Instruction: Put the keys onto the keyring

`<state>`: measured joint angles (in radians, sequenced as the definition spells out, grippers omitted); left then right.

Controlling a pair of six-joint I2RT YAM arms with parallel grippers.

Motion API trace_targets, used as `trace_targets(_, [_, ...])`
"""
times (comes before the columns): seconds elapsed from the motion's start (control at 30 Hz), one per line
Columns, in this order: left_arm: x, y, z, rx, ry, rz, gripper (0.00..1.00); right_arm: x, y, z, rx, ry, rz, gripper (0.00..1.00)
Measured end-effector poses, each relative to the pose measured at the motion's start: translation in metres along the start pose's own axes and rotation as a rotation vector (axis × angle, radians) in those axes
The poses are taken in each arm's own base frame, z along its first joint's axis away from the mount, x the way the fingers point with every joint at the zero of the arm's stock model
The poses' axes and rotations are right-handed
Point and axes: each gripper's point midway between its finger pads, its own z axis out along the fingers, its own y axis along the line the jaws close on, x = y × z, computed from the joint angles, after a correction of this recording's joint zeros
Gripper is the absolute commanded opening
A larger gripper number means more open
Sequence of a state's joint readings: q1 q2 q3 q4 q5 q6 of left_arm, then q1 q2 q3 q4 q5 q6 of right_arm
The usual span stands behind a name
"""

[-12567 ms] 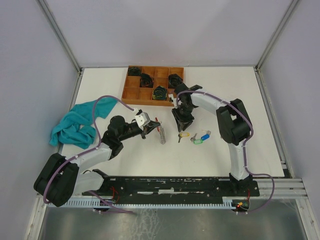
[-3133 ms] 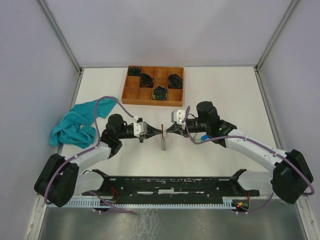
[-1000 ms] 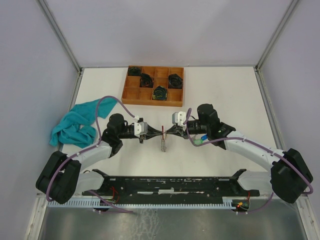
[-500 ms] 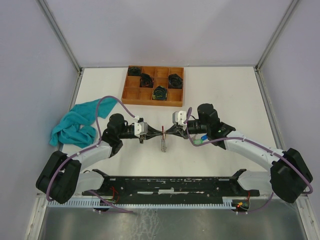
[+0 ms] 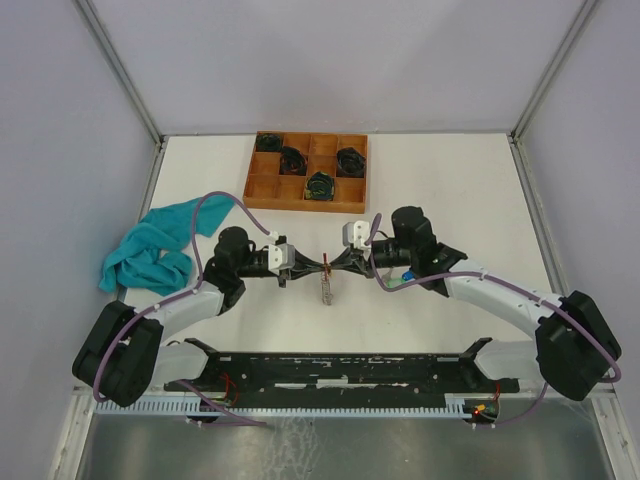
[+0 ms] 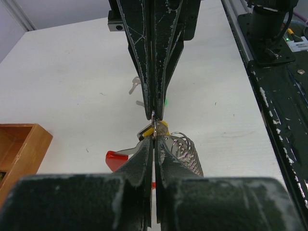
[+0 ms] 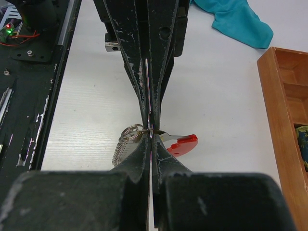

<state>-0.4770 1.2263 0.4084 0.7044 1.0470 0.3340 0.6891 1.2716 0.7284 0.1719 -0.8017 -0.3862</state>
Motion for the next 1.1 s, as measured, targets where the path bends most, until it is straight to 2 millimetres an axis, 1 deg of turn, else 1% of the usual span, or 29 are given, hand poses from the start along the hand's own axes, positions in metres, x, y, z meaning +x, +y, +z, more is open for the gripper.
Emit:
trace_targets(0.37, [0.0041,0.0001,-0.0020,-0.004,0.013,-0.020,0.03,0.0027,-0.0004,0.0045,-0.017,0.016,0.010,0.01])
trace_targets(0.9, [0.0035,-0.0009,-0.0019,0.006,0.013,-0.028,0.03,0.0005,0.0025,0.0046,-0.099,0.102,-0.096,0.01])
trace_targets(1.1, [0.0063,-0.0027,-0.0020,0.014,0.029,-0.058,0.03,0.0024,0.0032,0.0054,-0.130,0.138,-0.097,0.01])
